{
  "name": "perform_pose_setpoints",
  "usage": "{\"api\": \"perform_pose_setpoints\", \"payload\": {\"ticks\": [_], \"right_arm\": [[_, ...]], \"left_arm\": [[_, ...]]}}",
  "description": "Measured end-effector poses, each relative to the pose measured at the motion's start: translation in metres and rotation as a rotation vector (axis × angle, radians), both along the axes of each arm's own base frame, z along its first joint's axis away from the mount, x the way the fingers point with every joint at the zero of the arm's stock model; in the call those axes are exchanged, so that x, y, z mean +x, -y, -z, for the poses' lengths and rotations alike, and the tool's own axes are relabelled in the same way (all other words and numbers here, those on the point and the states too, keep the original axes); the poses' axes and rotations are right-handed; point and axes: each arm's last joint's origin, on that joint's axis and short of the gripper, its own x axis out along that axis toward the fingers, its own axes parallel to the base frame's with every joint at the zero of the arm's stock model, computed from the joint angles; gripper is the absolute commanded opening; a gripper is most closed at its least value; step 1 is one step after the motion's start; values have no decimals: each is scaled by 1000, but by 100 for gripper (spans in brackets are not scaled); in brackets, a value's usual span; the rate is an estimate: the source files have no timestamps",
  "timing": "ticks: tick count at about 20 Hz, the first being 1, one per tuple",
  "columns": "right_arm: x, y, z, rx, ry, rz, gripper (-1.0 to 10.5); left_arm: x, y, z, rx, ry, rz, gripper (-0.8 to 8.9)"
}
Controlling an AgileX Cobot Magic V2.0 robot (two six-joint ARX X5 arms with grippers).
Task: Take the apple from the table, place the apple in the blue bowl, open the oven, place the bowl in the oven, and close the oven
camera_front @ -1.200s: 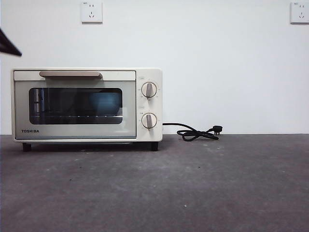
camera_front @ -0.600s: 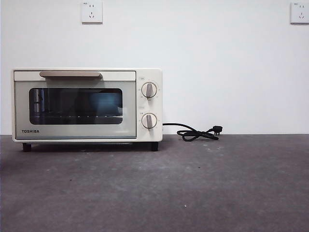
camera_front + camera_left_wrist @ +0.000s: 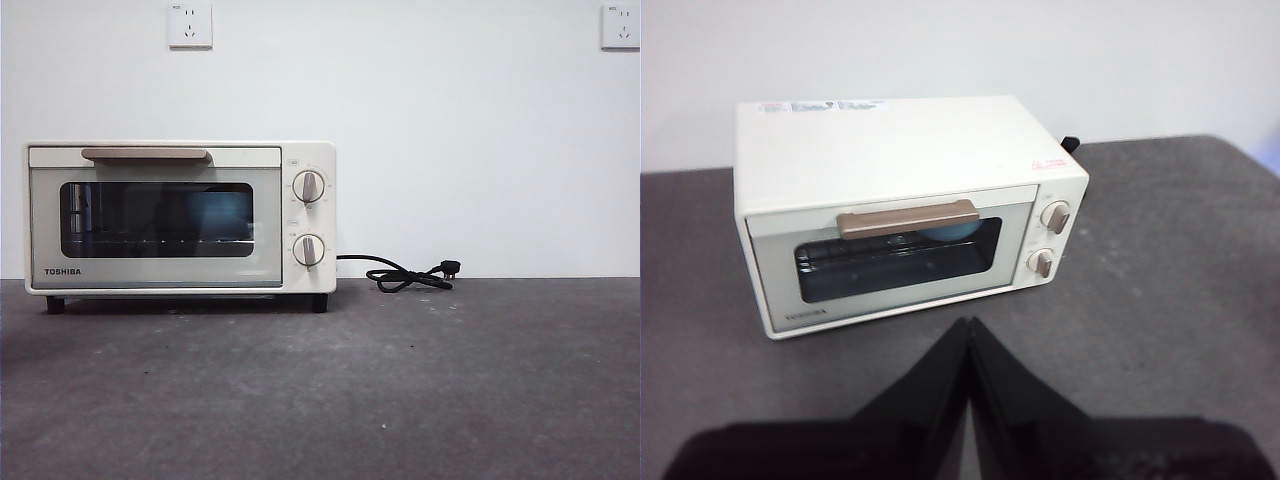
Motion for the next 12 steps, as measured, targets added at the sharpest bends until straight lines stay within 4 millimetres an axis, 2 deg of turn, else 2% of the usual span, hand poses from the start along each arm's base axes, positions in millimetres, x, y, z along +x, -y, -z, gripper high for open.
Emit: {"api": "perform_pose_setpoints", "payload": {"ticks": [4,6,8,12], "right_arm": [[0,0,0,0,0,0,62],[0,0,0,0,0,0,62],[0,0,0,0,0,0,62],[0,0,0,0,0,0,62]], "left_arm": [[-1,1,-3,113,198,29,-4],[-3,2,12,132,301,41,-4],[-1,3,39,142,380,54,-4],[8,5,115,154,492,78,-4]]}}
